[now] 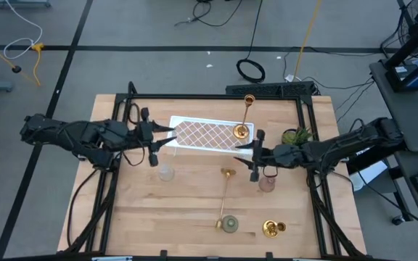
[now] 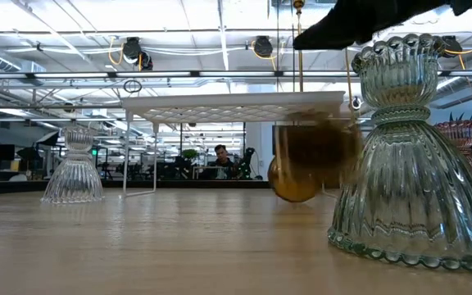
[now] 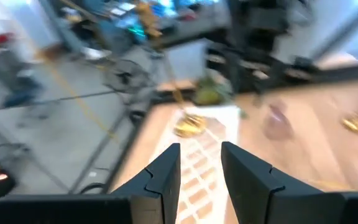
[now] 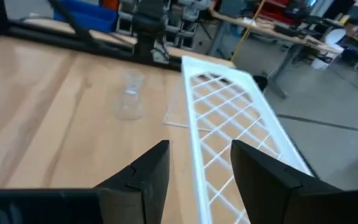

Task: Pick & Place candle stick holders
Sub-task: Put the left gold candle holder on the shelf

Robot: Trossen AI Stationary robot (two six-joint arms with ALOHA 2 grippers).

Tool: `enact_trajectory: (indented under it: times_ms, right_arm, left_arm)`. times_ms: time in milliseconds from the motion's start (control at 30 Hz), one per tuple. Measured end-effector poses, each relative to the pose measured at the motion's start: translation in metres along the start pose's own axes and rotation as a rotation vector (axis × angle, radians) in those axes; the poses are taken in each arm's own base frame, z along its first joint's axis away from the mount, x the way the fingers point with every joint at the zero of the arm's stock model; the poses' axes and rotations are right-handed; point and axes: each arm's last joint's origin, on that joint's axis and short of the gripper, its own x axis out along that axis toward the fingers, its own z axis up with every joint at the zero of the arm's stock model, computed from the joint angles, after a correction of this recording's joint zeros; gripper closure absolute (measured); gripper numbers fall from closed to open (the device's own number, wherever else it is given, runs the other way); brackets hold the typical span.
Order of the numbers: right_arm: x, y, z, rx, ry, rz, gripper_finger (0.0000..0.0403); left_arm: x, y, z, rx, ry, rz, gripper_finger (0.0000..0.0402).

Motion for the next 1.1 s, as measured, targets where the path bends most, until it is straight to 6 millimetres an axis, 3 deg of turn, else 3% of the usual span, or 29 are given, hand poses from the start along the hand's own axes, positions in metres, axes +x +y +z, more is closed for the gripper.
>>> enact_trajectory:
  times_ms: [167, 367, 733, 1100]
  right_arm:
    - [0.004, 0.005, -0.003, -0.065, -0.002, 0.109, 0.0236]
    - [0.011, 0.020, -0.010, -0.094, -0.012, 0.421, 0.0236]
    - [0.051, 0.049, -0.049, -0.084, 0.172, 0.568, 0.0236]
    - [0.067, 0.066, -0.075, -0.131, 0.219, 0.741, 0.0236]
  left_arm:
    - [0.022, -0.018, -0.016, 0.128, 0.129, -0.201, 0.0282]
    - [0.046, -0.031, -0.028, 0.171, 0.220, -0.234, 0.0282]
    - [0.039, -0.026, -0.022, 0.153, 0.183, -0.199, 0.0282]
    - [0.037, -0.024, -0.022, 0.154, 0.188, -0.173, 0.0282]
